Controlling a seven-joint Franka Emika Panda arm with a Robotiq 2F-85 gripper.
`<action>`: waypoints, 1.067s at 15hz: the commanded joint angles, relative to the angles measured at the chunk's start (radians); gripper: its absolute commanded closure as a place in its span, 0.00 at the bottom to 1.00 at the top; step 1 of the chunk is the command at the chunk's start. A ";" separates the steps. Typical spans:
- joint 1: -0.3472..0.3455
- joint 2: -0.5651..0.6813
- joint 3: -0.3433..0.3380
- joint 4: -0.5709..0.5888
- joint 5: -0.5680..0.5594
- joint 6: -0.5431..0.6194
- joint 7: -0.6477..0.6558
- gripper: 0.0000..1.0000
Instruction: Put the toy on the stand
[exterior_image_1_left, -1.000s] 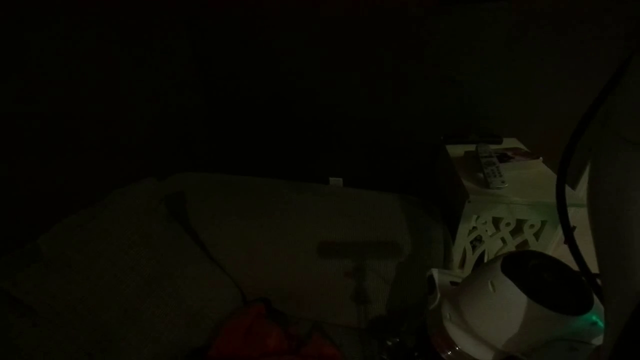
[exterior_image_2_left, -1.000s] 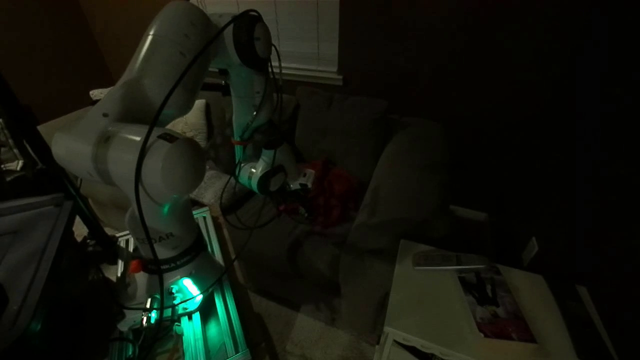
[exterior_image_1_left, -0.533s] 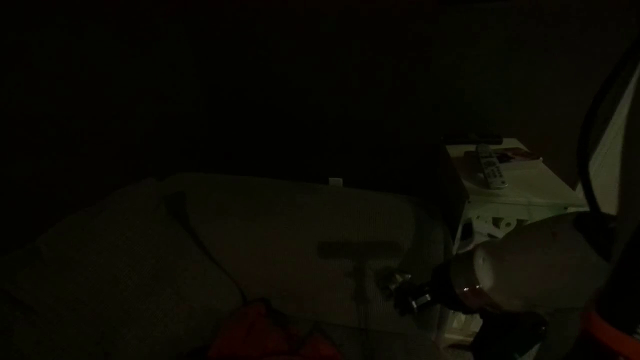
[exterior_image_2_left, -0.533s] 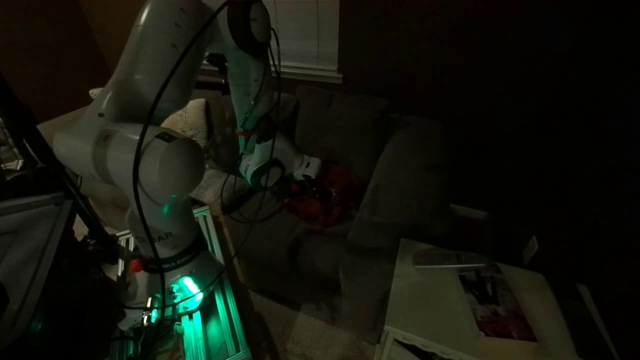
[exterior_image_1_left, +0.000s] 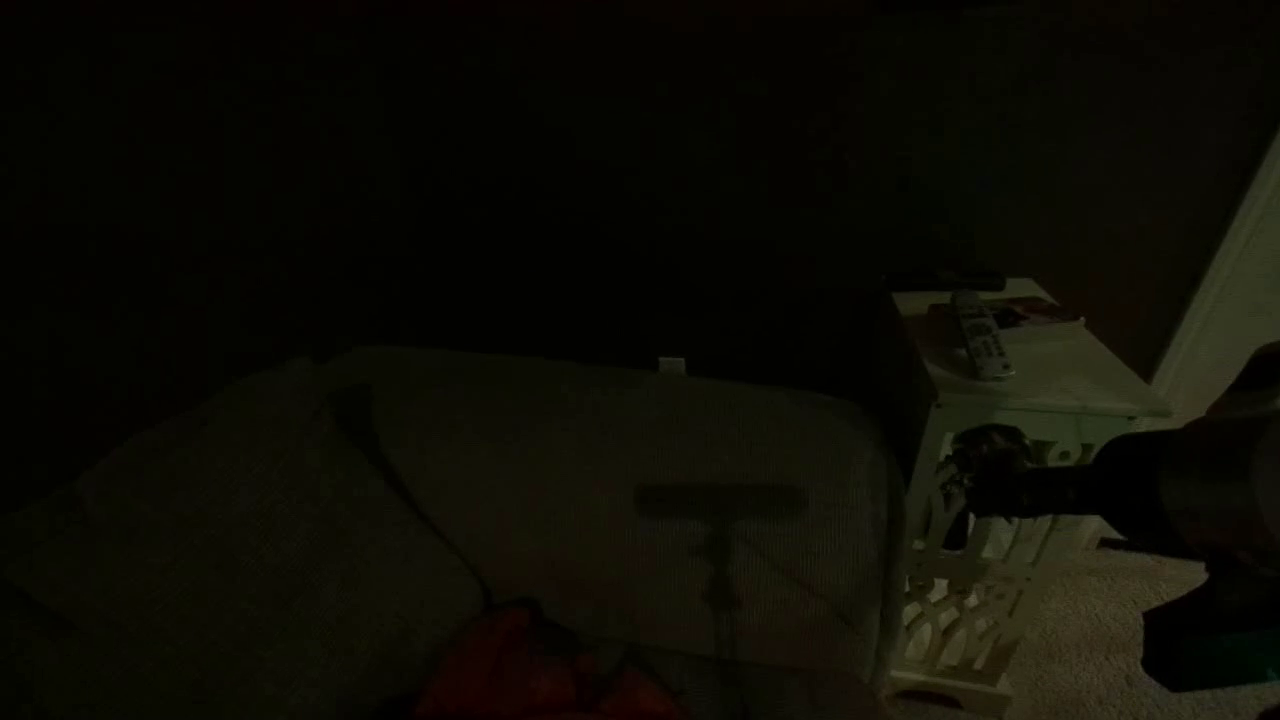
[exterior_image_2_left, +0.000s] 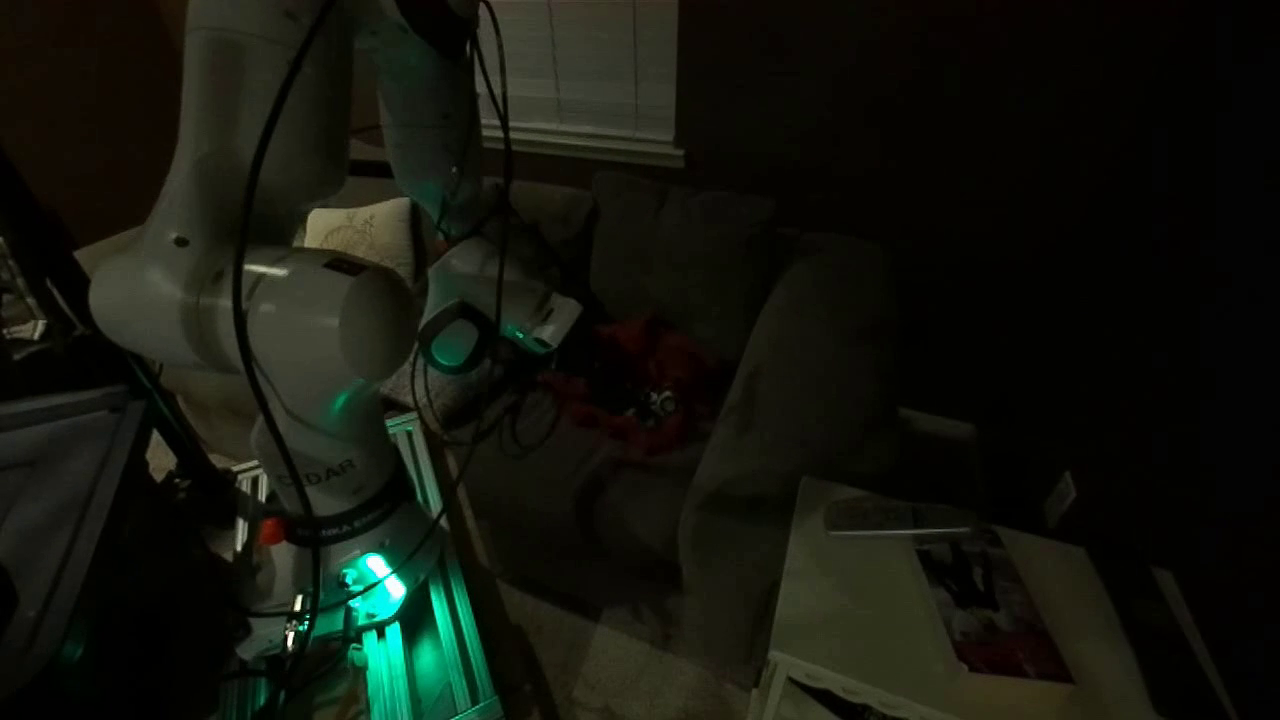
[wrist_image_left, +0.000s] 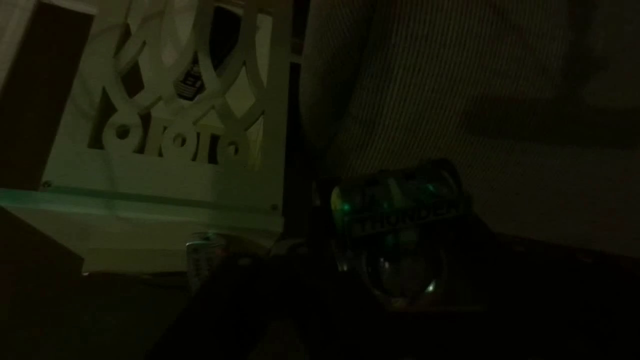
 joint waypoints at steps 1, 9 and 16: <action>-0.090 -0.009 0.075 0.014 0.021 0.037 -0.038 0.36; -0.251 -0.237 0.087 0.043 -0.086 -0.224 -0.323 0.61; -0.322 -0.361 -0.217 0.082 0.147 -0.606 -0.818 0.61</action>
